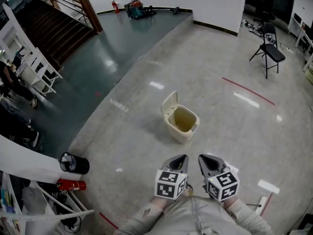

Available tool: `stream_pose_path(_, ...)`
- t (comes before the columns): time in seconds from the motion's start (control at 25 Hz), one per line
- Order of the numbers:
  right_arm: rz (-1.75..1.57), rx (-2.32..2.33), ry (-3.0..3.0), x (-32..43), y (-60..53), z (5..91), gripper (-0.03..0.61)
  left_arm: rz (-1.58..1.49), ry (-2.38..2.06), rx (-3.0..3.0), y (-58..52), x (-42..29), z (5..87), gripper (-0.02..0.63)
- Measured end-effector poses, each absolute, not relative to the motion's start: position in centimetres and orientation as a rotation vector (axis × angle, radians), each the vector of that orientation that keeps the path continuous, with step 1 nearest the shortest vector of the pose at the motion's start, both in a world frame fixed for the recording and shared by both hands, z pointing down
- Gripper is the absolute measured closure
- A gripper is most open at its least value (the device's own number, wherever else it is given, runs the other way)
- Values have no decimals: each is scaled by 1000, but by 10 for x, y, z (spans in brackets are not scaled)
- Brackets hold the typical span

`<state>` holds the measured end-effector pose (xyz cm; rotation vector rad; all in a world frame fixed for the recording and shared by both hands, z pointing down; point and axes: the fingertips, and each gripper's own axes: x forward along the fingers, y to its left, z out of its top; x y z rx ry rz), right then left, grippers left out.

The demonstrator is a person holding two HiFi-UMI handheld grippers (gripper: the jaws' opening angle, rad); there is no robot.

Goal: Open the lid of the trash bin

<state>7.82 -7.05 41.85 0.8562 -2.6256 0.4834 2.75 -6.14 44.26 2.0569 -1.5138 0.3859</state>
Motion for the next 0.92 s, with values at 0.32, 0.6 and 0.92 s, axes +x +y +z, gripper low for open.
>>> stream_pose_path(0.32,446,858,-2629,78,-66,414,574,370,-1533,2058,-59,25,437,611)
stream_pose_path(0.6,453,857,-2634,75,-67,413,574,367,-1546,2057,-60,20,435,611)
stream_pose_path(0.92,433,839,-2634,68,-67,411,574,386,-1560,2077,-61,15,429,611)
